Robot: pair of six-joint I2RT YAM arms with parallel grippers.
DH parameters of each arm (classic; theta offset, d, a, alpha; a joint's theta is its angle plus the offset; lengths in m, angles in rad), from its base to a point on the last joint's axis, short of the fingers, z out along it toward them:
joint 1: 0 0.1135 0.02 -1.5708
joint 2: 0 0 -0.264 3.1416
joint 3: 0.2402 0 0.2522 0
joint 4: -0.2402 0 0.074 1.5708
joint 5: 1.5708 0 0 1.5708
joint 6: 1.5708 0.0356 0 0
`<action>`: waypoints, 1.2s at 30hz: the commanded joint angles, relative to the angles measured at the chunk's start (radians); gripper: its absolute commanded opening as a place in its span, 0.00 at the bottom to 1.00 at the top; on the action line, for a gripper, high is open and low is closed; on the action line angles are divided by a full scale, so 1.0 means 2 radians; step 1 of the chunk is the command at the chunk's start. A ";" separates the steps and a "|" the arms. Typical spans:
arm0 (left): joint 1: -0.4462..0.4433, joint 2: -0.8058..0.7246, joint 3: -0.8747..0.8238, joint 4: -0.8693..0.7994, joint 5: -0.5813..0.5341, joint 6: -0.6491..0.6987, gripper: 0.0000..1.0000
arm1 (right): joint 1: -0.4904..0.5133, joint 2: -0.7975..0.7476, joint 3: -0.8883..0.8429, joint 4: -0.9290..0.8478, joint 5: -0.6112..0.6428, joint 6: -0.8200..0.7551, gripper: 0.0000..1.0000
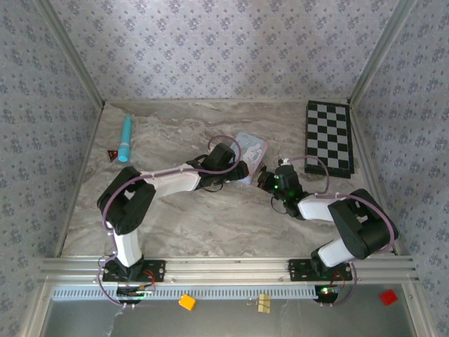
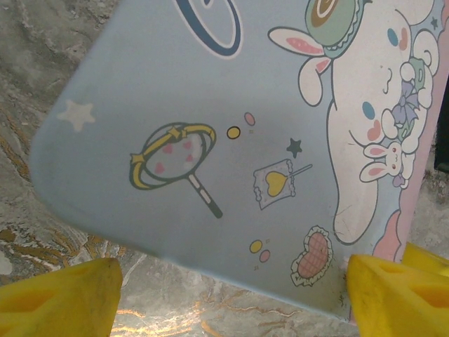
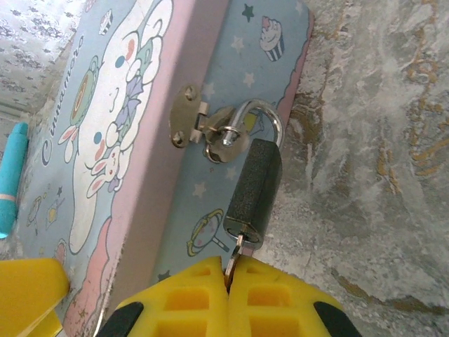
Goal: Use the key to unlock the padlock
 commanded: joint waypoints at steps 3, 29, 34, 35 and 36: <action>-0.007 0.015 -0.011 -0.030 0.006 0.001 0.82 | -0.004 0.018 0.020 0.014 0.026 -0.015 0.00; 0.002 -0.006 -0.027 -0.031 -0.005 -0.002 0.82 | -0.040 -0.017 -0.032 0.024 -0.001 -0.030 0.00; 0.020 -0.009 -0.032 -0.035 -0.007 0.007 0.82 | -0.029 -0.071 -0.049 -0.031 -0.004 -0.054 0.00; 0.024 -0.011 -0.034 -0.031 -0.006 0.013 0.82 | -0.024 -0.090 -0.048 -0.059 0.001 -0.068 0.00; 0.030 -0.013 -0.038 -0.022 -0.002 0.021 0.82 | -0.018 -0.109 -0.046 -0.089 0.010 -0.082 0.00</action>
